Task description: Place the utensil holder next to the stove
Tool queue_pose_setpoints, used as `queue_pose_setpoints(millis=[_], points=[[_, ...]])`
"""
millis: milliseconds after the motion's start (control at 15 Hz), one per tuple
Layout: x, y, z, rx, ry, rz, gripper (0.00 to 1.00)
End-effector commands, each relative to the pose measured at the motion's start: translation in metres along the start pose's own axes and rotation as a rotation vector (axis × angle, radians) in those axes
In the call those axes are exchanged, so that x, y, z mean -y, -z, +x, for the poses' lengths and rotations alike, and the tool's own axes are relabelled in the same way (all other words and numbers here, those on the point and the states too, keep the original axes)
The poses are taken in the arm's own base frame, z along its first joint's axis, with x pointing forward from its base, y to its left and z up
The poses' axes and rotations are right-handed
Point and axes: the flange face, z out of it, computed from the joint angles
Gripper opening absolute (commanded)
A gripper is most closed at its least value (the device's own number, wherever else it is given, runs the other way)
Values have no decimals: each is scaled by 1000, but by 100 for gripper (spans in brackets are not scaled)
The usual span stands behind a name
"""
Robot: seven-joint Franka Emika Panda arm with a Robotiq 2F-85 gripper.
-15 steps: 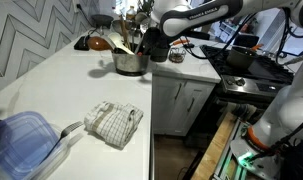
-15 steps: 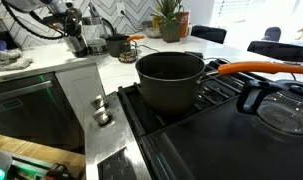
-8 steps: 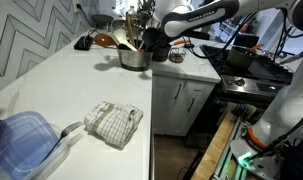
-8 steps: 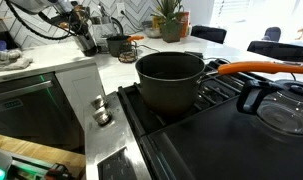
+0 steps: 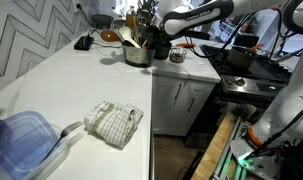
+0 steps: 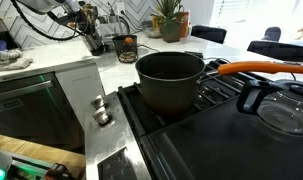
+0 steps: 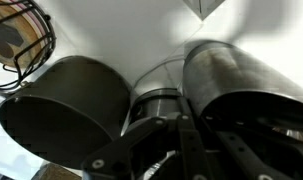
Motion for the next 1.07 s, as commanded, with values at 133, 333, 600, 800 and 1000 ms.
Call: queue_pose_setpoints(millis=[133, 333, 600, 800, 1000], points=[[-47, -25, 14, 22, -107, 1, 1], [-61, -31, 22, 17, -123, 20, 1], [-78, -36, 37, 19, -139, 29, 1], [-92, -42, 49, 11, -149, 21, 1], [-107, -49, 61, 11, -167, 14, 1]])
